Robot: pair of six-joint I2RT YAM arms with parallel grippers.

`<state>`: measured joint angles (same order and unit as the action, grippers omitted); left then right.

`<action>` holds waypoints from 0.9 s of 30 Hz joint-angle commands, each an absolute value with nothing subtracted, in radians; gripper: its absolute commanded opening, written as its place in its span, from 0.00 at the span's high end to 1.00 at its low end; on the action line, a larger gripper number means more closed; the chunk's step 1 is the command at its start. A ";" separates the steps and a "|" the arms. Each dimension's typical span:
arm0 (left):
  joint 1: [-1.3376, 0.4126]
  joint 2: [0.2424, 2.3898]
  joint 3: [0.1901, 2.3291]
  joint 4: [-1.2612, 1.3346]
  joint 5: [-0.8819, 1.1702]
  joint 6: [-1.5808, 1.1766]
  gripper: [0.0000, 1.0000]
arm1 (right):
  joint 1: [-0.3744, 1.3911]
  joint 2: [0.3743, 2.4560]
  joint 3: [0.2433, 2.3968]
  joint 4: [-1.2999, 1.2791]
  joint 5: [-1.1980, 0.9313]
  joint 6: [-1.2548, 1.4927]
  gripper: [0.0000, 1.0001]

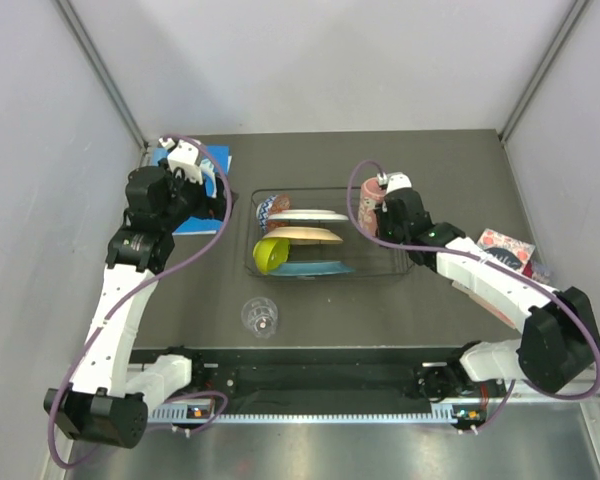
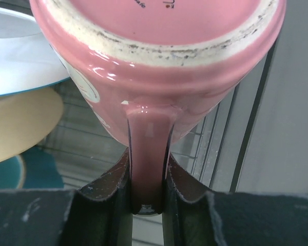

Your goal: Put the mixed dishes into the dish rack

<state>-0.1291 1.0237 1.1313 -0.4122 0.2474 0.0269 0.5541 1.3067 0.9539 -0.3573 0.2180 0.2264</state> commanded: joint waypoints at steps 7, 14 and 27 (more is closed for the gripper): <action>-0.091 1.023 1.143 -0.350 0.308 0.008 0.01 | 0.601 1.302 0.911 -0.049 0.376 0.213 1.00; -0.069 1.034 1.144 -0.321 0.353 0.006 0.02 | 0.614 1.357 0.917 -0.031 0.383 0.219 1.00; -0.038 1.066 1.180 -0.279 0.380 0.003 0.04 | 0.620 1.431 0.897 -0.015 0.385 0.235 1.00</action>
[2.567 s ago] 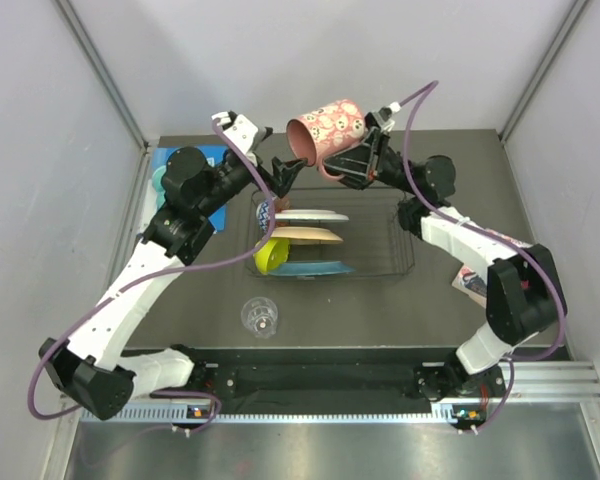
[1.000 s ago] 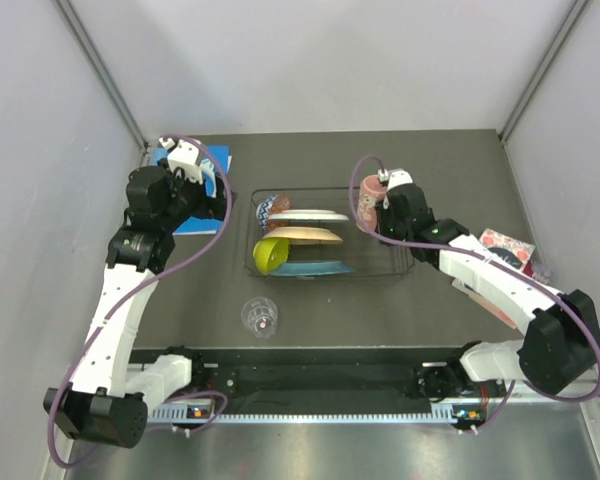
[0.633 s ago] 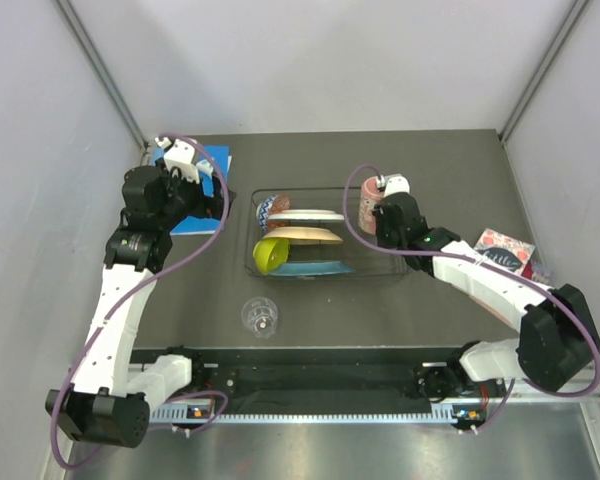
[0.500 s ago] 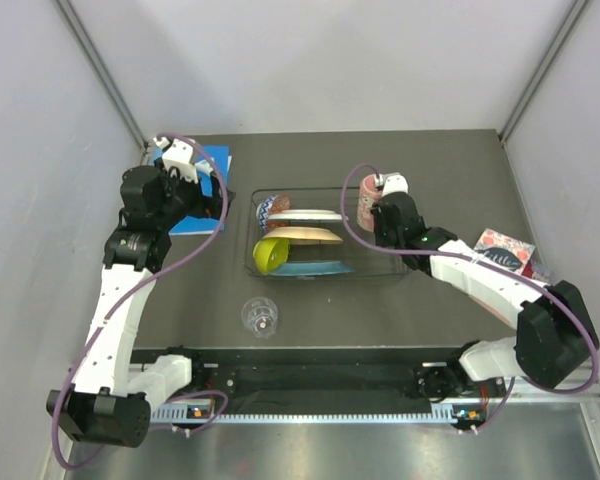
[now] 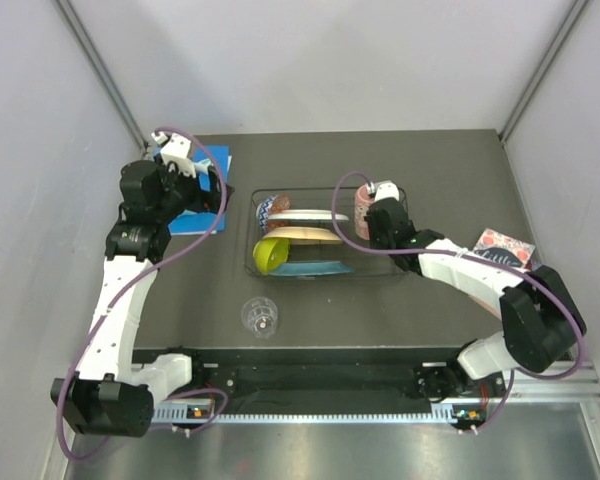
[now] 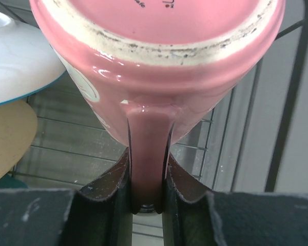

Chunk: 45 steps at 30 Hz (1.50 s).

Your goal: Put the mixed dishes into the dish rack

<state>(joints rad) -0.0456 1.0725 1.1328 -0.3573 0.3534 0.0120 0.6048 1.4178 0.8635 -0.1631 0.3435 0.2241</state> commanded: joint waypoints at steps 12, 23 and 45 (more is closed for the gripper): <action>-0.029 1.063 1.193 -0.279 0.399 -0.028 0.03 | 0.618 1.523 0.885 -0.008 0.385 0.242 1.00; -0.017 1.074 1.229 -0.285 0.408 -0.034 0.01 | 0.620 1.598 0.971 -0.219 0.394 0.281 0.82; 0.037 1.080 1.263 -0.348 0.448 0.052 0.01 | 0.623 1.453 1.058 -0.465 0.354 0.325 0.00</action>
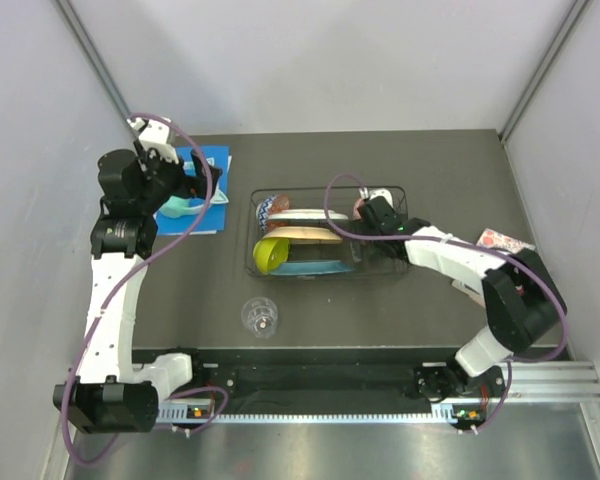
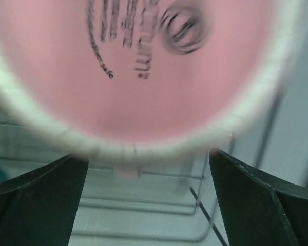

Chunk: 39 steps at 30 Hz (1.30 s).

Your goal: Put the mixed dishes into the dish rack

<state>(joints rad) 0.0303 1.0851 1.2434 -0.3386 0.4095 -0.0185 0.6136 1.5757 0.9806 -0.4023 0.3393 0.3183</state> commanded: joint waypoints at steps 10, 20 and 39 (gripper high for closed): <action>0.040 0.965 1.125 -0.815 0.525 0.443 0.02 | 0.641 1.186 1.143 -0.595 0.455 0.400 0.00; 0.040 0.787 0.933 -0.934 0.617 0.578 0.03 | 0.663 0.861 0.942 -0.394 0.525 0.449 0.00; -0.109 0.899 0.750 -0.976 0.669 0.971 0.03 | 0.692 0.838 0.914 -0.382 0.581 0.465 0.00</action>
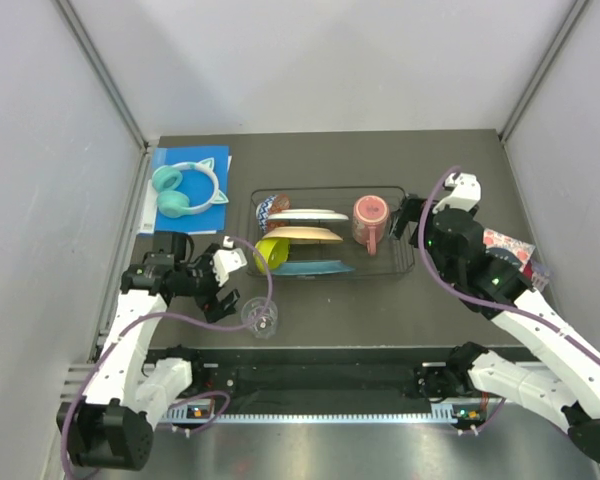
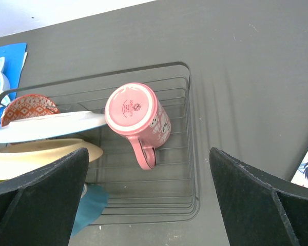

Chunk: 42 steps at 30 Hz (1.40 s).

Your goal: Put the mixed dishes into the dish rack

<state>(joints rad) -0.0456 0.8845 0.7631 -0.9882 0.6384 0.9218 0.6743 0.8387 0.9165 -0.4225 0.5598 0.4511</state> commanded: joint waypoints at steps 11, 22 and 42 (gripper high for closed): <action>-0.271 0.988 0.713 -0.819 0.614 0.841 0.04 | 0.693 0.830 0.897 -0.397 0.588 0.454 0.00; -0.276 1.086 0.647 -0.716 0.592 0.841 0.44 | 0.695 0.828 0.899 -0.420 0.581 0.451 0.00; -0.275 0.899 1.170 -1.010 0.667 0.682 1.00 | 0.696 0.775 0.966 -0.292 0.378 0.423 0.00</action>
